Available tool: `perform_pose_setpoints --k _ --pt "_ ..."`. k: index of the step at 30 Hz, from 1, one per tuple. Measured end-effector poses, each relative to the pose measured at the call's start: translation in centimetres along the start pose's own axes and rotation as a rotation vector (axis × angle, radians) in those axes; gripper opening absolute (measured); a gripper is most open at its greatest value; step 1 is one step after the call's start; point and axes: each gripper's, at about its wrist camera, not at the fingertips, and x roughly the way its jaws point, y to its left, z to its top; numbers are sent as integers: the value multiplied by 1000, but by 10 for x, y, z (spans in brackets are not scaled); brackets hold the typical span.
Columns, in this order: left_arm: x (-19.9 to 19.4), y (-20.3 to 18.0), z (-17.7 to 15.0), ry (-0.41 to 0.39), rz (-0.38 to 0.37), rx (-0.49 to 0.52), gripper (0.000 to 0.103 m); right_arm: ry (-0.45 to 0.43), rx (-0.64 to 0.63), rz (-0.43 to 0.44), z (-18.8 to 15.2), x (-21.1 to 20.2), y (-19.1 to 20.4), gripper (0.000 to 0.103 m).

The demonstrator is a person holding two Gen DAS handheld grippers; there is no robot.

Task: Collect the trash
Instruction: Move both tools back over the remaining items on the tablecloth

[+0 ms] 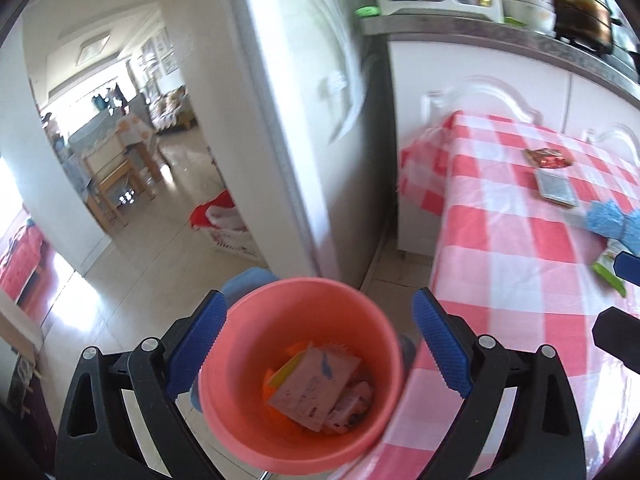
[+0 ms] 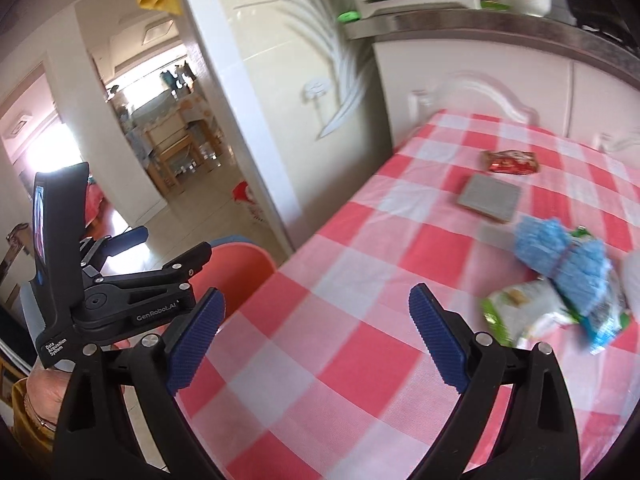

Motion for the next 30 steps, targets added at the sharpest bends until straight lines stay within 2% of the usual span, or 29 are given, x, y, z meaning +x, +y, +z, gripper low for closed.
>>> perform_pose_setpoints --k 13,30 --pt "-24 -43 5 -33 -41 75 93 -57 53 -48 -24 -39 -33 94" --pt "-44 -76 11 -61 -39 142 93 -122 140 -64 -36 -69 -72 94"
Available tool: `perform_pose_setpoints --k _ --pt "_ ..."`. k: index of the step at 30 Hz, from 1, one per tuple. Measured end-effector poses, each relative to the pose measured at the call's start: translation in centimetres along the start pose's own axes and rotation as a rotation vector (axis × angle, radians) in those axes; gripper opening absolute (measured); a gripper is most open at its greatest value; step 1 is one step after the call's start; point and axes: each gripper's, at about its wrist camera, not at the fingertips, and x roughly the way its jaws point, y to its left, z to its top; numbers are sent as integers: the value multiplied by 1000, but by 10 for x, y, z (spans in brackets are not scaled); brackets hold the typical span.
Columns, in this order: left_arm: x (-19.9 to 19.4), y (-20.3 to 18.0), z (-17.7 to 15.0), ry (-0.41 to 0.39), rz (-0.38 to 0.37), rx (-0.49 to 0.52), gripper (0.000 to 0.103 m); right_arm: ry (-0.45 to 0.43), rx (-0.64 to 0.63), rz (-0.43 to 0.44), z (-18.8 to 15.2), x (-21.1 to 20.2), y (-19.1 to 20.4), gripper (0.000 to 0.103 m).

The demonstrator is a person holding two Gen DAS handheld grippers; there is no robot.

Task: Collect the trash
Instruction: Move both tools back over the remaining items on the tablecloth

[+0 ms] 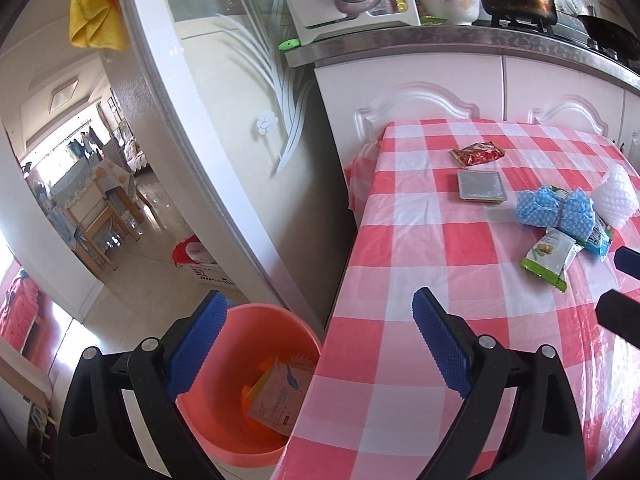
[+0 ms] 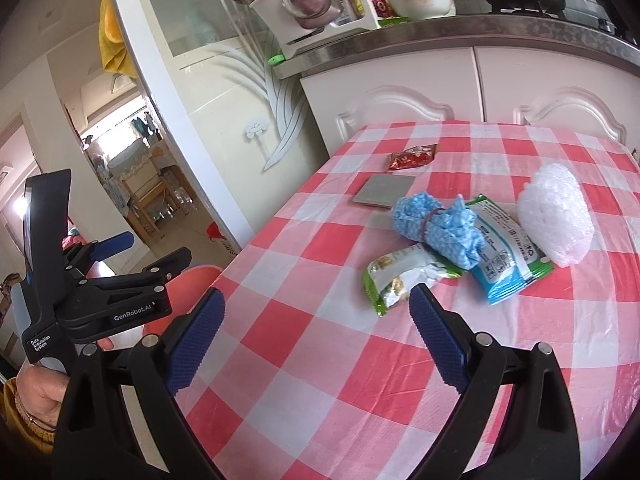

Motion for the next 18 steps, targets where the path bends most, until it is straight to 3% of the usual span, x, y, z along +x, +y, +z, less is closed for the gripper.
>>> perform_pose_setpoints --k 18 --pt "-5 -32 7 0 13 71 93 -60 101 -32 1 -23 -52 94"
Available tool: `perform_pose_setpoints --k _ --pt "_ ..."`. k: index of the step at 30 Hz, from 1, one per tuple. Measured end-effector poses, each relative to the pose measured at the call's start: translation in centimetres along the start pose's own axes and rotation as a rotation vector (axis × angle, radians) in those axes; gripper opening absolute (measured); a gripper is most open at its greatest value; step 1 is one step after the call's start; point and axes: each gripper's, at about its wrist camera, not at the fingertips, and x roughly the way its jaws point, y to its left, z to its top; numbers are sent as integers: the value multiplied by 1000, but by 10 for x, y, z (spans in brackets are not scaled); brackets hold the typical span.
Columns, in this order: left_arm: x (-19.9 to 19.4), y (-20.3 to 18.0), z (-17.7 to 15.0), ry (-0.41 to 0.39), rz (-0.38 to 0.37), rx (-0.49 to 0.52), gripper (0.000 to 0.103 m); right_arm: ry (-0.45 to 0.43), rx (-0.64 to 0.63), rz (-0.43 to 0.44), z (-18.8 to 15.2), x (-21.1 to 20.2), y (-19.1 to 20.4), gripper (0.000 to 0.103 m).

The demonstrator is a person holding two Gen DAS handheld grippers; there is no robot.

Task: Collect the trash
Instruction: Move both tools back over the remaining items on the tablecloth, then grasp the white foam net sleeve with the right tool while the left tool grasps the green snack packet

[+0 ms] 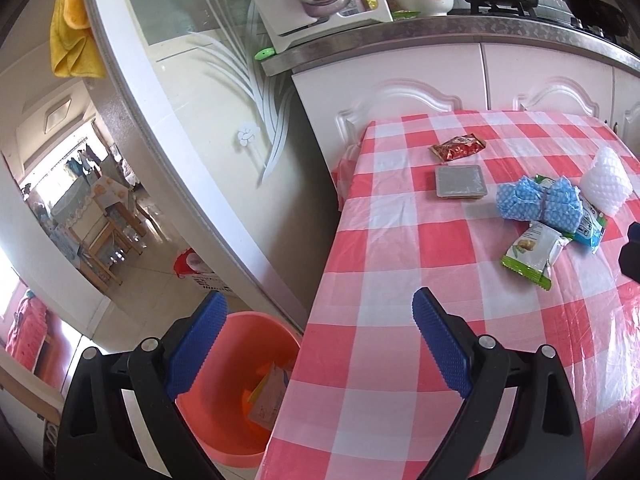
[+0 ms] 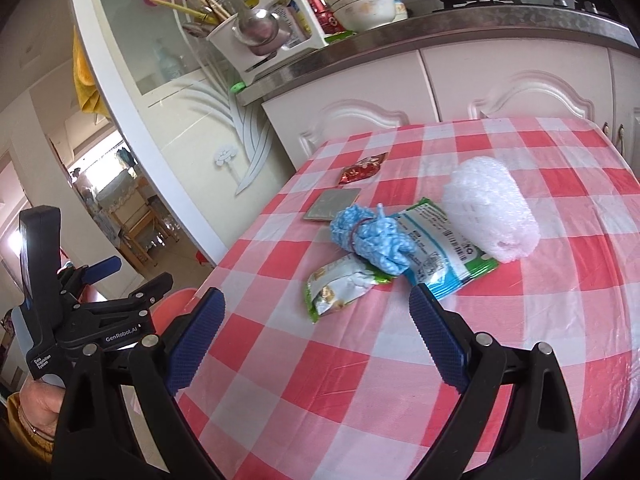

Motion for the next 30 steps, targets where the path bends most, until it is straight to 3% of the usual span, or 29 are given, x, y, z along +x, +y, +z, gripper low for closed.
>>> perform_pose_setpoints --k 8,14,20,23,30 --pt "3 -19 2 9 -15 40 93 -31 58 -21 3 -9 -29 94" --pt "8 -34 2 22 -88 59 93 -58 109 -53 5 -15 -57 94" --pt "11 -53 1 20 -270 68 93 -90 171 -90 8 -23 -89 94" --pt "14 -65 3 19 -405 58 93 -92 192 -102 12 -20 -102 94" --pt "27 -102 10 22 -545 92 93 -88 251 -83 29 -4 -127 94"
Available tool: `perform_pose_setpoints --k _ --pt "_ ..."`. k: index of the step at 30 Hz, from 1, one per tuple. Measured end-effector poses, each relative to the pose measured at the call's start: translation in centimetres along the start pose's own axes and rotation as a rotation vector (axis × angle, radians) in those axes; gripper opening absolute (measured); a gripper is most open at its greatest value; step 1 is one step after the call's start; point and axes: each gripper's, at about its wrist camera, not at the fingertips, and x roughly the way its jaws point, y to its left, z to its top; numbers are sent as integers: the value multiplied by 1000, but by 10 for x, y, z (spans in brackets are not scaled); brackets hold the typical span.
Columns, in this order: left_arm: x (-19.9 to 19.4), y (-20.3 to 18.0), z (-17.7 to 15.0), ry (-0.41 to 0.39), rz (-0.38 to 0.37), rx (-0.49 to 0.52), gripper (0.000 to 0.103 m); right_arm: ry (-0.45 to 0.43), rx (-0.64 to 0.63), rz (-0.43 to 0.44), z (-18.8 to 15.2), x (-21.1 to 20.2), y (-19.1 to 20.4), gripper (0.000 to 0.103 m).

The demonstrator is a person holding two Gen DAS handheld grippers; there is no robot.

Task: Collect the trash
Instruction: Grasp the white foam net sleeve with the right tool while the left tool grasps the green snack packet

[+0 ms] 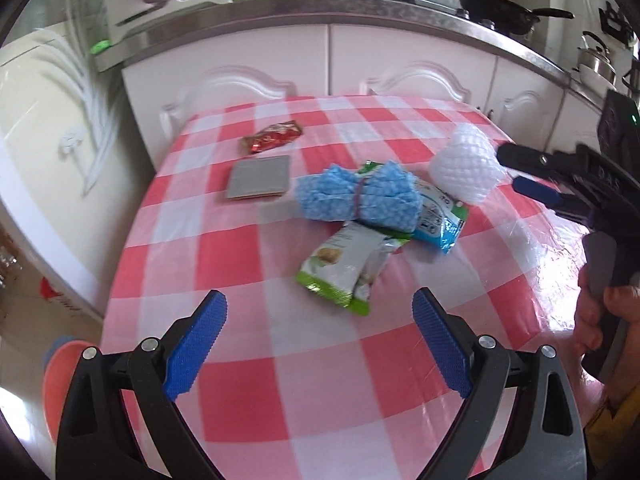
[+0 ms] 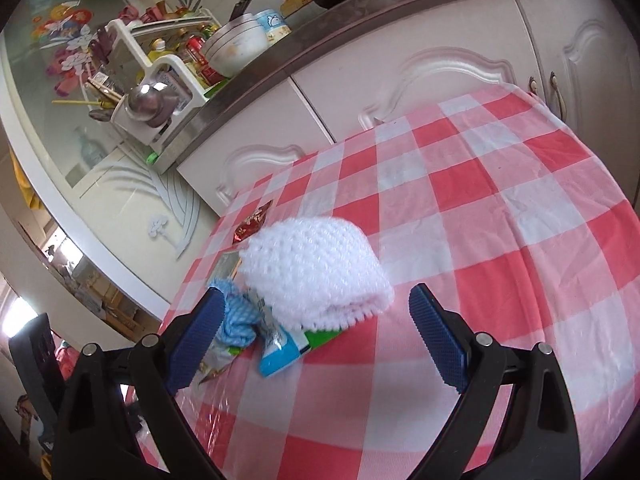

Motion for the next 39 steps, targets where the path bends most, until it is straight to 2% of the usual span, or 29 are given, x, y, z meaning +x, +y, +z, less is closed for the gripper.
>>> perform_pose_setpoints --k 5,15,16,17,19,27,29,39 --pt "20 -11 7 27 -31 30 93 16 -3 16 11 15 0 94" --pt "47 -8 16 79 -57 -2 93 74 -17 4 16 39 -3 94" --pt "49 -8 16 81 -57 -1 91 78 -18 2 16 41 -3 94" --pt "51 -9 16 86 -58 -1 83 81 -21 -2 16 42 -3 94" --pt "54 -9 17 98 -59 -7 75 93 -33 -20 15 44 -1 94" --pt "53 -10 18 83 -51 -12 62 107 -83 -58 12 49 5 93" --pt "53 -9 18 79 -45 -18 58 109 -96 -64 11 50 7 86" --pt "46 0 14 73 -72 -78 47 91 -107 -54 9 45 9 69"
